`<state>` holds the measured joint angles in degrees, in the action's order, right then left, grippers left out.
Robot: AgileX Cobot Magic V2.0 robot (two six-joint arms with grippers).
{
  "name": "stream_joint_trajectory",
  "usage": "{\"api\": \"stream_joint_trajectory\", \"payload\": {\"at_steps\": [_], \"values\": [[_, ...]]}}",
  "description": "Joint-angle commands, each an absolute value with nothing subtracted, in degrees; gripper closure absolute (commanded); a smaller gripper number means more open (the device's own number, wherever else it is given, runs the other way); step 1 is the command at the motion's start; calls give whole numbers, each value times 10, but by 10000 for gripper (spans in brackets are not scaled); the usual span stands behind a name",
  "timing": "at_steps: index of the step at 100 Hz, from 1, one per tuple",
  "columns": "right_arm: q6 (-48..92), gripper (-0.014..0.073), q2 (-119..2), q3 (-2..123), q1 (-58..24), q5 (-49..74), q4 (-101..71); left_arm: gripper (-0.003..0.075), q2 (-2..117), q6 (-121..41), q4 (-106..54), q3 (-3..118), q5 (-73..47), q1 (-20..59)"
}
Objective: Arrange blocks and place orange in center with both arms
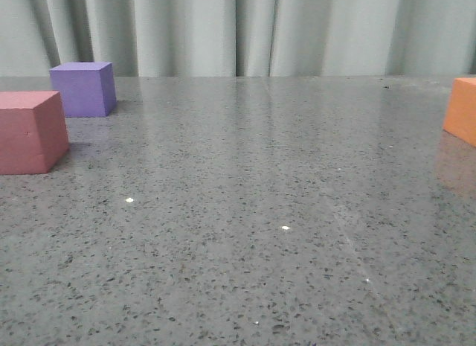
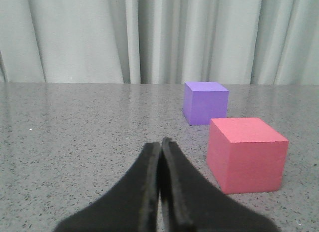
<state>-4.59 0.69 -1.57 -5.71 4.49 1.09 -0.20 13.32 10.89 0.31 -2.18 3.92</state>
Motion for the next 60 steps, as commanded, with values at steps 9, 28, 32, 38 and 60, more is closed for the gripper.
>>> {"api": "stream_joint_trajectory", "payload": {"at_steps": [9, 28, 32, 38, 60], "values": [[-41, 661, 17, -8, -56, 0, 10, 730, -21, 134, 104, -29, 24, 38], [-41, 661, 17, -8, -56, 0, 10, 730, -21, 134, 104, -29, 24, 38], [-41, 661, 17, -8, -56, 0, 10, 730, -21, 134, 104, -29, 24, 38], [-41, 661, 17, -8, -56, 0, 10, 730, -21, 134, 104, -29, 24, 38], [-41, 661, 17, -8, -56, -45, 10, 730, -21, 134, 104, -29, 24, 38]]}}
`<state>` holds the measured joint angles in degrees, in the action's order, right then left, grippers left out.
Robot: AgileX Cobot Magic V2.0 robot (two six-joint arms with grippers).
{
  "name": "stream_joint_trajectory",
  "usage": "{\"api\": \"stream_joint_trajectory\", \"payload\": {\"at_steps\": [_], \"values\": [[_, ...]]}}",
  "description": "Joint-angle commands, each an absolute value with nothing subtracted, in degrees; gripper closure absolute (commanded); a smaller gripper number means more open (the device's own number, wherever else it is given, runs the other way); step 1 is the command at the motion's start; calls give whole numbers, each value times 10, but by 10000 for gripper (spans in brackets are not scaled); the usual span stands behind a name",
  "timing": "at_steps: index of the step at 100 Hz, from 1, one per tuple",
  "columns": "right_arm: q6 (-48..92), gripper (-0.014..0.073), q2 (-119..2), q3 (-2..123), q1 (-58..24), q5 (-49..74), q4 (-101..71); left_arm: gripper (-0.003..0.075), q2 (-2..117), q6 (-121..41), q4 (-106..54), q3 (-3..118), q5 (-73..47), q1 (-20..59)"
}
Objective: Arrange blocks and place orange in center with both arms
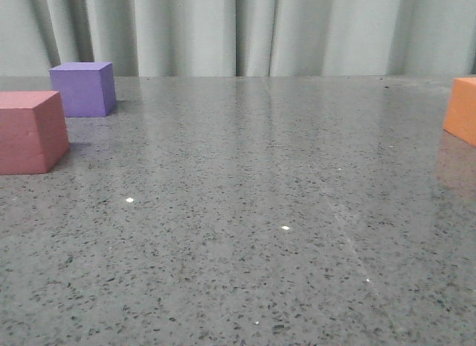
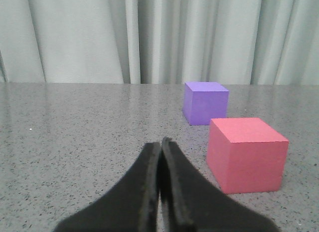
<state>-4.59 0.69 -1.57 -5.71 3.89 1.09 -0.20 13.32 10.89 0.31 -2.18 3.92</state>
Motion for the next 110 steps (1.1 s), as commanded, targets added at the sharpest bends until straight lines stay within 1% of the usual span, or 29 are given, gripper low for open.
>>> {"api": "stream_joint_trajectory", "payload": {"at_steps": [1, 13, 21, 33, 45, 71, 77, 92, 110], "values": [[-41, 661, 17, -8, -56, -50, 10, 730, -21, 134, 104, -29, 24, 38], [-41, 661, 17, -6, -56, -149, 10, 730, -21, 134, 104, -29, 24, 38], [-41, 661, 17, 11, -56, -155, 10, 730, -21, 134, 104, -29, 24, 38], [-41, 661, 6, 77, -56, -46, 10, 730, -21, 134, 104, -29, 24, 38], [-41, 661, -41, 161, -56, 67, 10, 730, -21, 134, 104, -29, 24, 38], [-41, 661, -246, 371, -56, 297, 13, 730, -21, 134, 104, -29, 24, 38], [-41, 661, -298, 419, -56, 333, 13, 730, -21, 134, 104, -29, 24, 38], [-41, 661, -393, 486, -56, 335, 13, 730, -21, 134, 104, -29, 24, 38], [-41, 661, -460, 496, -56, 271, 12, 730, -21, 134, 104, -29, 24, 38]]}}
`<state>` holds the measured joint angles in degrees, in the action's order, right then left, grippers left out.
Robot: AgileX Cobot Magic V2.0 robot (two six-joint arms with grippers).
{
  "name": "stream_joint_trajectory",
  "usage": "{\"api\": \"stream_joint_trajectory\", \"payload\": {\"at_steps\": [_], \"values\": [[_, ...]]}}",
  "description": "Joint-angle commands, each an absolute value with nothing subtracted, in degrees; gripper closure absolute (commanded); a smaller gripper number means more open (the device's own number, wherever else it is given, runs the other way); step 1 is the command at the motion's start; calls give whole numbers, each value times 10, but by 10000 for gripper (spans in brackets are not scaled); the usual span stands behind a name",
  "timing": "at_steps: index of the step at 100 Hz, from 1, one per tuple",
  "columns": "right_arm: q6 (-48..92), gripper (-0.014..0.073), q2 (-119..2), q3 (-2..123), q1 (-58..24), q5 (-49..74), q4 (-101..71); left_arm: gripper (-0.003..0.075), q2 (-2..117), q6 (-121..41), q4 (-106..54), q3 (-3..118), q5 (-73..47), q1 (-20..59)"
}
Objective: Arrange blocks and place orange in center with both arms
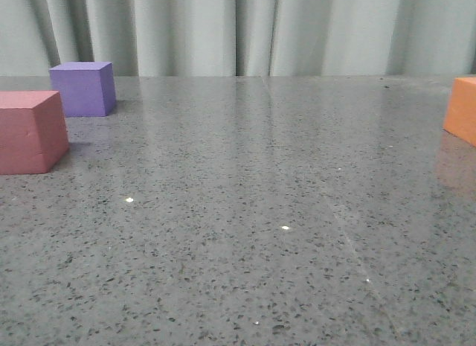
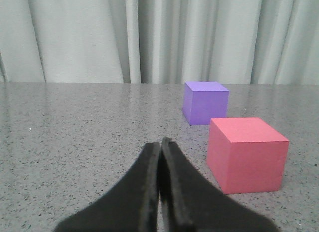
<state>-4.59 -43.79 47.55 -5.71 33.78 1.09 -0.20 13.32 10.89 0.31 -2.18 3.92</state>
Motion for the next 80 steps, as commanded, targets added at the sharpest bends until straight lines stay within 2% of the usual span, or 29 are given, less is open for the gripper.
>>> {"api": "stream_joint_trajectory", "payload": {"at_steps": [1, 18, 27, 34, 39, 44, 51, 58, 80], "values": [[-41, 661, -464, 496, -56, 269, 12, 730, -21, 134, 104, -29, 24, 38], [-41, 658, -511, 496, -56, 248, 12, 730, -21, 134, 104, -29, 24, 38], [-41, 589, -526, 496, -56, 250, 12, 730, -21, 134, 104, -29, 24, 38], [-41, 445, -531, 496, -56, 251, 12, 730, -21, 134, 104, -29, 24, 38], [-41, 298, -532, 496, -56, 246, 11, 730, -21, 134, 104, -29, 24, 38], [-41, 109, -532, 496, -56, 235, 11, 730, -21, 134, 104, -29, 24, 38], [-41, -78, -532, 496, -56, 214, 11, 730, -21, 134, 104, -29, 24, 38], [-41, -45, -532, 496, -56, 194, 11, 730, -21, 134, 104, -29, 24, 38], [-41, -45, -542, 498, -53, 177, 33, 730, -21, 134, 104, -29, 24, 38]]}}
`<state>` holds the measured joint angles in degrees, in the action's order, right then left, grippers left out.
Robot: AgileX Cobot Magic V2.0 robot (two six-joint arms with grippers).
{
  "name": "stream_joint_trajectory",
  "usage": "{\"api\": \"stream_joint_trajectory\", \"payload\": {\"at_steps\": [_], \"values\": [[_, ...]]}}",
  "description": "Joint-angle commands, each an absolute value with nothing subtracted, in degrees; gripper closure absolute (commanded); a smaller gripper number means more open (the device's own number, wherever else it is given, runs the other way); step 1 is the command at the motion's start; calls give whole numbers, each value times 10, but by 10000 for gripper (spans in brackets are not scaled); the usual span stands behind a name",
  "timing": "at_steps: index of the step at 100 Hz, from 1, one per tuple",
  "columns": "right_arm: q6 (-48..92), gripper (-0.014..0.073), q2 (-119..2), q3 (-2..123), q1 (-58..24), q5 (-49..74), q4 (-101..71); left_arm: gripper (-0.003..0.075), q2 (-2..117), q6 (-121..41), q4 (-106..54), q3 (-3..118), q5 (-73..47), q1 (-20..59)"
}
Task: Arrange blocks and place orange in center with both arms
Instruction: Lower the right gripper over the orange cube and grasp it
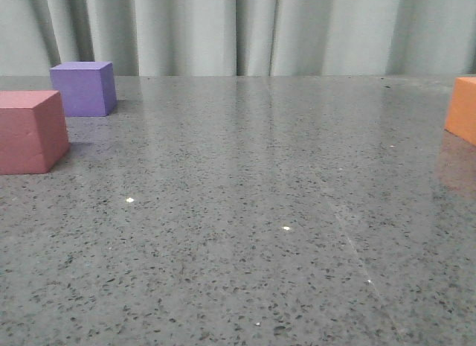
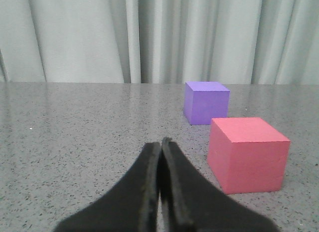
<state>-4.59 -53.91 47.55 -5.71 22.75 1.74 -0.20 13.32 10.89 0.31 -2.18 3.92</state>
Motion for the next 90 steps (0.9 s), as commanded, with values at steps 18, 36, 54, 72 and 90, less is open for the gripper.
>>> {"api": "stream_joint_trajectory", "payload": {"at_steps": [18, 36, 54, 72, 90], "values": [[-41, -43, -604, 545, -18, 191, 47, 730, -21, 134, 104, -29, 24, 38], [-41, -43, -678, 593, 2, 203, 47, 730, -21, 134, 104, -29, 24, 38], [-41, -43, -743, 617, 2, 217, 47, 730, -21, 134, 104, -29, 24, 38], [-41, -43, -776, 617, 2, 221, 45, 730, -21, 134, 104, -29, 24, 38], [-41, -42, -786, 617, 2, 224, 40, 730, -21, 134, 104, -29, 24, 38]]}}
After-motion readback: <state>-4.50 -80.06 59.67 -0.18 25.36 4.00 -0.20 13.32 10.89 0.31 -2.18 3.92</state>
